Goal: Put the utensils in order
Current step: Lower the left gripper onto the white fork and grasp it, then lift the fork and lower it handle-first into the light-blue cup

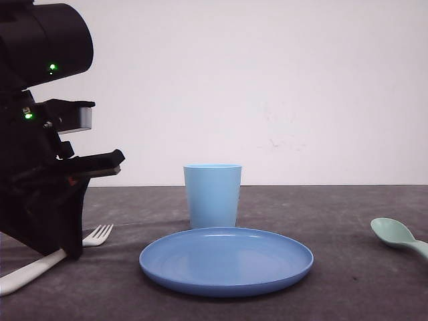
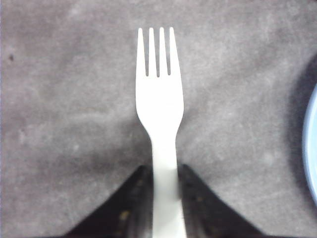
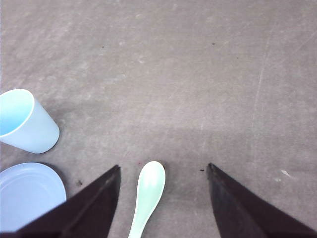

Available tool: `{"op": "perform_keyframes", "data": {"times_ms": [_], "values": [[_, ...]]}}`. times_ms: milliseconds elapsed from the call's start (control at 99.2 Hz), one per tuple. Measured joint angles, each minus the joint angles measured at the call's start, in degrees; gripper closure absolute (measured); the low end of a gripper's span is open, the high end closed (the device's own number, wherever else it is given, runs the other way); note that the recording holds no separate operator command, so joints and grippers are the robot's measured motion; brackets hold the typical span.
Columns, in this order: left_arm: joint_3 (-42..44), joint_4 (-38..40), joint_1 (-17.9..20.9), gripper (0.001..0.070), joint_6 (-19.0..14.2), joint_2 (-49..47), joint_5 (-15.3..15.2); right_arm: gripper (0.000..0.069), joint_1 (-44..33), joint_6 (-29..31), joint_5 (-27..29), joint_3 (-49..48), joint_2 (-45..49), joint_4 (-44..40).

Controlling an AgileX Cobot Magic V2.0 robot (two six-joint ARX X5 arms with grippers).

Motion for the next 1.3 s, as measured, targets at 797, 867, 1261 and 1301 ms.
{"op": "perform_keyframes", "data": {"times_ms": [797, 867, 1261, 1301], "values": [[3.1, 35.5, -3.5, 0.0664, 0.2, -13.5, -6.6, 0.0347, 0.0, 0.0, 0.0, 0.0, 0.0, 0.4], [3.1, 39.6, -3.7, 0.0664, 0.9, -10.8, -6.6, 0.0347, 0.0, 0.0, 0.0, 0.0, 0.0, 1.0], [3.1, 57.4, -6.1, 0.0664, 4.9, 5.0, -6.6, 0.0347, 0.0, 0.0, 0.4, 0.0, 0.0, 2.3], [3.2, 58.4, -6.3, 0.0664, 5.2, 6.4, -6.6, 0.0347, 0.0, 0.0, 0.4, 0.0, 0.0, 2.3]]}}
